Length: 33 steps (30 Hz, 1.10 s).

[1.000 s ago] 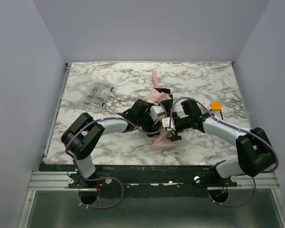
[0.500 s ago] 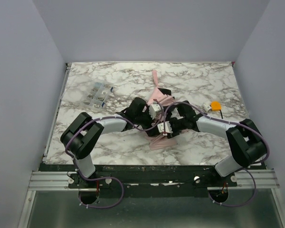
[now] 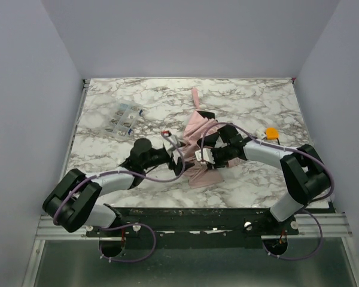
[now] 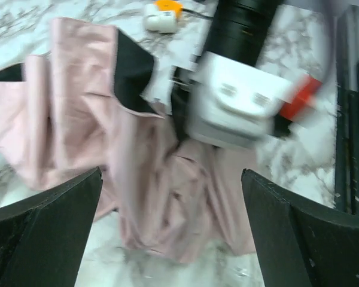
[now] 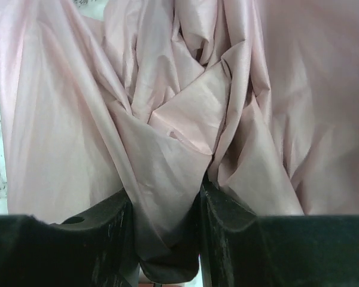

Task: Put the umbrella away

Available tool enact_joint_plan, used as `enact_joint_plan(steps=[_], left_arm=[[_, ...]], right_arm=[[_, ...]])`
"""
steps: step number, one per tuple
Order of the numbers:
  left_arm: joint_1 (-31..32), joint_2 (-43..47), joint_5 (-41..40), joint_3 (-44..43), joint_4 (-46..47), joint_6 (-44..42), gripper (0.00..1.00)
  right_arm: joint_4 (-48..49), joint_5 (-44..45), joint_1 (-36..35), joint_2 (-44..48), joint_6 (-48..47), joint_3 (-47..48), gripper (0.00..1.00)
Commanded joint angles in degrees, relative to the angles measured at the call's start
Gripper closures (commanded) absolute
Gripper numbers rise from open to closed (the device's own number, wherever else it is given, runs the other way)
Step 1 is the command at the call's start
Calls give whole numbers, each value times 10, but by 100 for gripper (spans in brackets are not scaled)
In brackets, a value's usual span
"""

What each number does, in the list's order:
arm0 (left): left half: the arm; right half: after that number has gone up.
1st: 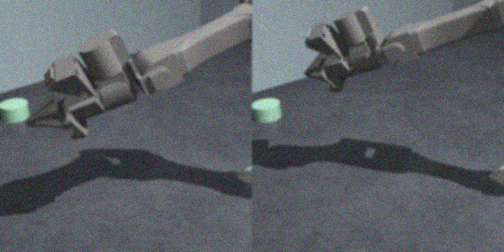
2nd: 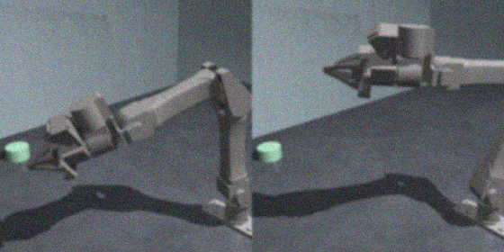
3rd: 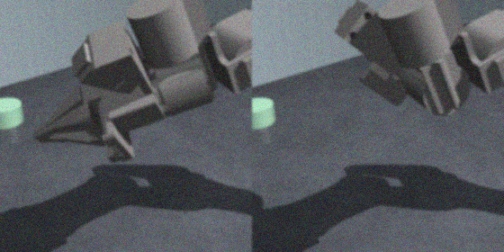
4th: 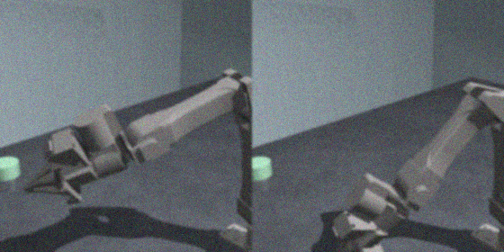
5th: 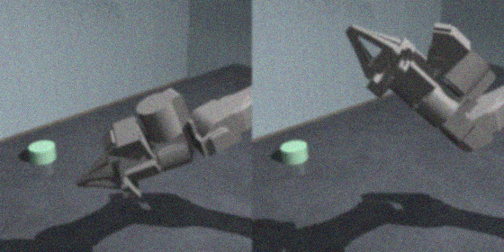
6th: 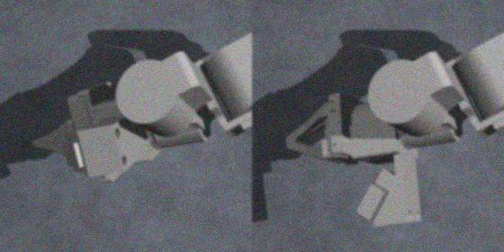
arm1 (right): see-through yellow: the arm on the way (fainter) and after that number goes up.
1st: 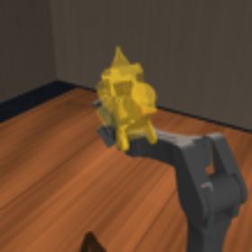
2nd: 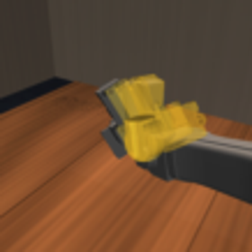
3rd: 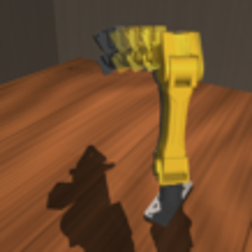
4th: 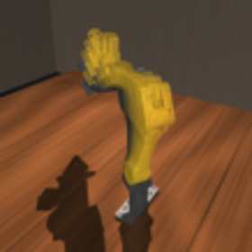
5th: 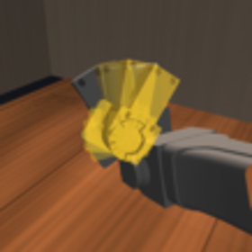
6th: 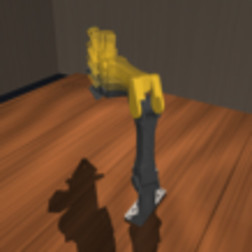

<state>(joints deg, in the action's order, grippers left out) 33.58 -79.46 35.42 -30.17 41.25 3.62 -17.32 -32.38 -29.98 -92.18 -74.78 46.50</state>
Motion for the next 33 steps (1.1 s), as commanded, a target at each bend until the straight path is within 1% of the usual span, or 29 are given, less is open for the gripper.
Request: enact_joint_plan(steps=[1, 2, 4, 5, 6, 8, 10, 15, 19, 27, 33], left_arm=[[66, 33, -32, 170, 281, -86, 1], [78, 27, -49, 212, 344, -108, 2], [107, 0, -79, 267, 449, -164, 1], [121, -15, -84, 283, 484, -200, 2], [134, -28, -93, 291, 498, -235, 2], [170, -23, -154, 284, 463, -286, 2], [199, -21, -196, 267, 425, -322, 1], [235, -45, -232, 199, 289, -395, 2], [247, -78, -264, 171, 227, -407, 2], [263, -122, -300, 137, 137, -402, 2], [264, -173, -386, 88, 56, -419, 2]], right_arm=[[-129, 44, 4, -57, 45, 32, 63], [-143, 35, 4, -63, 48, 47, 63], [-176, 19, 4, -82, 50, 75, 63], [-191, 13, 4, -90, 51, 87, 63], [-202, 7, 5, -100, 51, 100, 63], [-218, 4, 5, -112, 53, 117, 63], [-222, 3, 4, -115, 54, 121, 63], [-226, 6, 5, -120, 59, 124, 63], [-233, -1, 9, -121, 60, 127, 63], [-238, -7, 11, -120, 58, 130, 63], [-257, -17, 16, -118, 46, 134, 63]])
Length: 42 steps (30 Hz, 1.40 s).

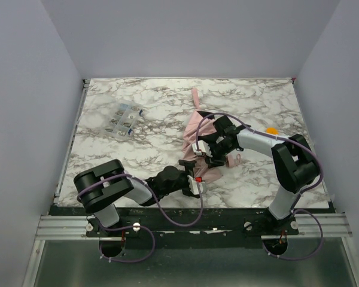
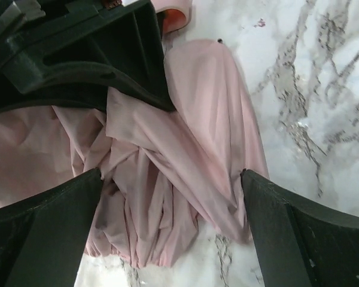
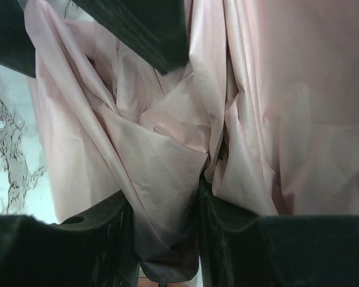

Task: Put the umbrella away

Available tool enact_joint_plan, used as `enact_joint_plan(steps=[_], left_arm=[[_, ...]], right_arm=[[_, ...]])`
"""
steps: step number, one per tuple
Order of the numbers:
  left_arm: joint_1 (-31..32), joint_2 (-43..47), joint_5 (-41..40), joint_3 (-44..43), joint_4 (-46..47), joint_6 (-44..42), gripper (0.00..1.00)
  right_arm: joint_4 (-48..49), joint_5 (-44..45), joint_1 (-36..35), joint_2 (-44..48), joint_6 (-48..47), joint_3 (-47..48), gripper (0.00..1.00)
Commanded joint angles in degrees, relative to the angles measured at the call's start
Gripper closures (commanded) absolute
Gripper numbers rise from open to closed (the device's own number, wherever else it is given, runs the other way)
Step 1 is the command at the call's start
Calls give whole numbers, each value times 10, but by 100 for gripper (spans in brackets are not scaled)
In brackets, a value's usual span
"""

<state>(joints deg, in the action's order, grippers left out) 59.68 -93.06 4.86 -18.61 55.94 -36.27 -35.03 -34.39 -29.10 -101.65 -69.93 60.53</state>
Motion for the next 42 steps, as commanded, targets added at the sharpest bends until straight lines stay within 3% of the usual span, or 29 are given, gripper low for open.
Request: enact_joint_plan(steps=[1, 5, 9, 14, 16, 19, 24, 32, 34, 39, 42], left_arm=[[3, -45, -94, -35, -99, -21, 1], [0, -69, -105, -56, -133, -8, 7], [-21, -78, -81, -104, -231, 43, 27], [-52, -90, -42, -124, -275, 83, 37], [-56, -99, -23, -140, -304, 85, 41], [-63, -103, -1, -146, -317, 90, 43], [-79, -105, 50, -154, -338, 107, 57], [-95, -104, 97, -158, -339, 125, 65], [-95, -105, 106, -159, -341, 125, 65], [-97, -114, 134, -166, -345, 130, 66], [-97, -123, 142, -168, -342, 137, 67]], right_arm=[[-85, -1, 8, -23, -6, -5, 63], [-102, -11, 15, -13, -20, -5, 63], [-106, -9, 23, -2, -30, -14, 63], [-139, -37, 43, 11, -67, -11, 60], [-150, -46, 44, 14, -77, -8, 56], [-177, -63, 44, 11, -92, 7, 39], [-197, -118, 45, 41, -106, 17, 15], [-199, -189, 91, 82, -92, 39, 4], [-150, -195, 92, 106, -78, 3, 0], [92, -184, 89, 201, -39, -149, 0], [115, -179, 90, 221, -32, -155, 0]])
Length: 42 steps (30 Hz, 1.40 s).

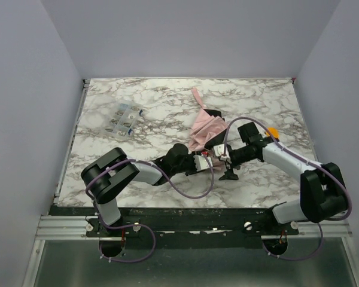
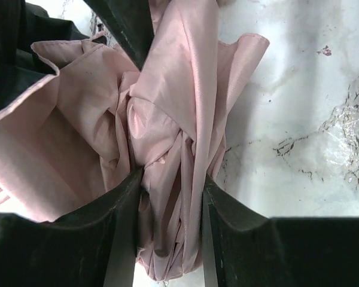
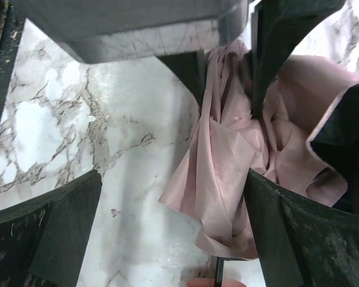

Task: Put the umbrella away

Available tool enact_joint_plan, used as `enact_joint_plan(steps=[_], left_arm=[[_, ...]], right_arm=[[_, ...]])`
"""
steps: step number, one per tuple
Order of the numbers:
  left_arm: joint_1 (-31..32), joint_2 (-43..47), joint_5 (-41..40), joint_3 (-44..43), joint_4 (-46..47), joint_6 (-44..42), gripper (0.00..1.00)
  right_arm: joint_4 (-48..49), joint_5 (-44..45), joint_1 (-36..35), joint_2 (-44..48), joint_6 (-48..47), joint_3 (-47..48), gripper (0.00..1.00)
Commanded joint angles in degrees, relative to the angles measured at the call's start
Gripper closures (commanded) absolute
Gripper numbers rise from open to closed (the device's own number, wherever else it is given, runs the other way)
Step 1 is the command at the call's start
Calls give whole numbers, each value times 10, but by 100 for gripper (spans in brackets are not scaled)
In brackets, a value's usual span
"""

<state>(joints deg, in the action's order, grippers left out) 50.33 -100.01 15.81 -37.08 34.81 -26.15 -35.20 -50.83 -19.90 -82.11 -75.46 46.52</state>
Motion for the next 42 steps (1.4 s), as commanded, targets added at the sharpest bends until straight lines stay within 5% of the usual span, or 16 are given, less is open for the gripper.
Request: enact_joint_plan(steps=[1, 10, 24, 34, 38, 42], left_arm=[[-3, -55, 34, 15, -130, 37, 67], [-3, -57, 42, 17, -129, 39, 67], [-8, -51, 62, 24, -100, 60, 67], [-9, -17, 48, 50, -32, 99, 60], [-12, 13, 40, 71, 8, 115, 52], [-13, 16, 50, 79, 31, 112, 50]], right_arm=[[117, -18, -2, 32, 23, -12, 0], [131, -18, -7, 41, -8, -19, 0], [285, 151, -60, -71, 77, -66, 2], [222, 238, -74, -124, 47, -57, 51], [220, 259, -73, -126, 50, -67, 48], [186, 192, -54, -114, 94, -37, 25]])
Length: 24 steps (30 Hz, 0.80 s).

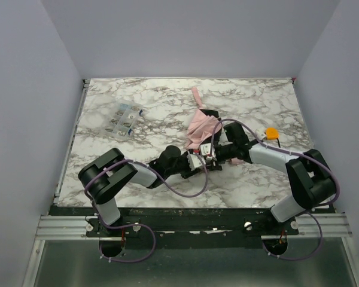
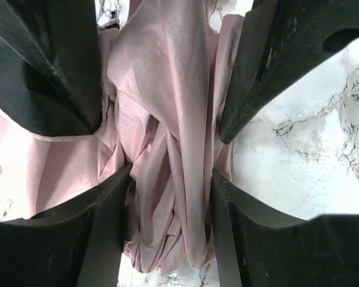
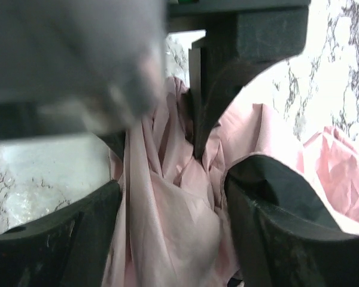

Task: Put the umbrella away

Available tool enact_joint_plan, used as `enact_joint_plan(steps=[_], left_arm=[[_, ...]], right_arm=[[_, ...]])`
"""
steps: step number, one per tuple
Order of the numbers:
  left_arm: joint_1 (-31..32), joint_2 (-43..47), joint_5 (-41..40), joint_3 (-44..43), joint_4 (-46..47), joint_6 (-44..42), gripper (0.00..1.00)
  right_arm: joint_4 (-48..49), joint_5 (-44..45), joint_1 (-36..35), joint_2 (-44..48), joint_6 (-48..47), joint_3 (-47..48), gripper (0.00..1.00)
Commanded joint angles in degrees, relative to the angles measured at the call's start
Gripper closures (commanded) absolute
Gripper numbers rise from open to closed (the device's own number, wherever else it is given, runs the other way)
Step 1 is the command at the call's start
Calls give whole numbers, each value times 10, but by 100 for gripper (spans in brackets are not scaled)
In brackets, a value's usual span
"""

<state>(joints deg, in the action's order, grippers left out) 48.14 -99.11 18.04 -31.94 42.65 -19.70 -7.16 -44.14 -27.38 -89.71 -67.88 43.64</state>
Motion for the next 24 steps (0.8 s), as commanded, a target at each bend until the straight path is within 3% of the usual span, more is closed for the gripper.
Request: enact_joint_plan(steps=[1, 5, 9, 15, 17, 22, 24], left_arm=[[9, 3, 31, 28, -44, 47, 50], [7, -15, 42, 44, 1, 55, 51], [7, -21, 52, 61, 43, 61, 50], [6, -17, 60, 54, 45, 66, 49], [5, -13, 66, 55, 53, 75, 47], [-10, 70, 70, 101, 116, 145, 22], [-38, 128, 94, 111, 98, 209, 18]], right_arm=[[-99, 100, 28, -32, 21, -4, 21], [-96, 121, 37, -28, -28, -12, 16], [-84, 150, 36, -53, -66, -27, 20], [-97, 147, 26, -65, -69, -17, 41], [-104, 145, 25, -62, -70, -15, 54], [-130, 165, 25, -60, -86, -16, 64], [-139, 170, 25, -52, -97, -21, 66]])
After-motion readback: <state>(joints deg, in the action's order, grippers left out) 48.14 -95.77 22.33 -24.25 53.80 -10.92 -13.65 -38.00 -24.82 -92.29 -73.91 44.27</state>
